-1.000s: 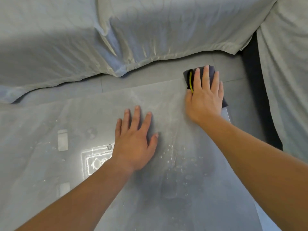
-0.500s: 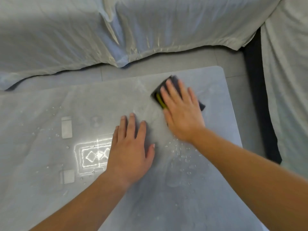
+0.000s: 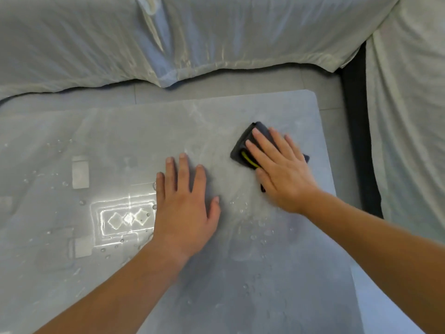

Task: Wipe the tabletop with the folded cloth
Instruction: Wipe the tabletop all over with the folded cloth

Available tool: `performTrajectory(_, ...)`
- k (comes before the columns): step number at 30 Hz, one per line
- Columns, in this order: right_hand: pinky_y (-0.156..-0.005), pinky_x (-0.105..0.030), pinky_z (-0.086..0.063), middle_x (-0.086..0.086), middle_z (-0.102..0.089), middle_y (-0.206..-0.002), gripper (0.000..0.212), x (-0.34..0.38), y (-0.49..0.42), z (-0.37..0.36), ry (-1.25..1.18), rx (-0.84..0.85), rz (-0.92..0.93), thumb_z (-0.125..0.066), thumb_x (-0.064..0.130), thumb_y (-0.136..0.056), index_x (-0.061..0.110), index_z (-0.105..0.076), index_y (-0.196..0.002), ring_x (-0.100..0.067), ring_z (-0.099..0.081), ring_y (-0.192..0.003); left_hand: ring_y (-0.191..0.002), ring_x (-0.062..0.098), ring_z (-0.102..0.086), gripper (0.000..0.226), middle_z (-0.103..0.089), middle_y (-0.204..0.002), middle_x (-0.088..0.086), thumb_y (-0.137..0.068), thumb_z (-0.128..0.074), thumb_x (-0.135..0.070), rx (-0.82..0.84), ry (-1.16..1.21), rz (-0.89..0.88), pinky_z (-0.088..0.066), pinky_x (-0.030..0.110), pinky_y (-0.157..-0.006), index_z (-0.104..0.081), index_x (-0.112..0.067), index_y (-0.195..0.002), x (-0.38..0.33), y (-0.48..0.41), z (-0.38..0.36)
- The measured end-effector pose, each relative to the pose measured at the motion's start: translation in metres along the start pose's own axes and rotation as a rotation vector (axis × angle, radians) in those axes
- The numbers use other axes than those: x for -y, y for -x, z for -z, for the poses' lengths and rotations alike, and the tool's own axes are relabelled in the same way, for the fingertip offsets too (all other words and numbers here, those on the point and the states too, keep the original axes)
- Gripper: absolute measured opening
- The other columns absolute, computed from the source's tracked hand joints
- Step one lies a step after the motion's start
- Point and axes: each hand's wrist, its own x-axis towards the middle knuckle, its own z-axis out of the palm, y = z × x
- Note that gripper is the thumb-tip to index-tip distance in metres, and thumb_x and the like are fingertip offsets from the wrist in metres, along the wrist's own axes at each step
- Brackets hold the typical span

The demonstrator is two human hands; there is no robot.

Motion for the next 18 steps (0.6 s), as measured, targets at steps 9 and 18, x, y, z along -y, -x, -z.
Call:
performTrajectory(9, -0.123, -0.039, 0.013, 0.007, 0.006, -0.168, 0.057, 0.011, 0.034, -0.006, -0.085, -0.081, -0.320, -0.026, 0.038, -0.106, 0.029, -0.011, -0.160, -0.020, 0.015, -0.154, -0.150, 0.042, -0.007, 0.067, -0.012, -0.163, 0.020, -0.090, -0.032, -0.051, 0.013, 0.042, 0.047, -0.014, 0.059, -0.120, -0.034, -0.017, -0.147, -0.007, -0.002, 0.005)
performTrajectory(18, -0.126, -0.045, 0.003, 0.007, 0.008, -0.169, 0.056, -0.034, -0.005, 0.010, -0.200, -0.146, -0.562, -0.024, 0.035, -0.108, 0.030, -0.005, -0.161, -0.021, 0.015, -0.154, -0.148, 0.036, -0.019, 0.056, -0.028, -0.158, 0.019, -0.090, -0.038, -0.043, -0.066, 0.072, -0.086, -0.018, 0.052, -0.117, -0.053, -0.015, -0.136, -0.016, 0.007, -0.006)
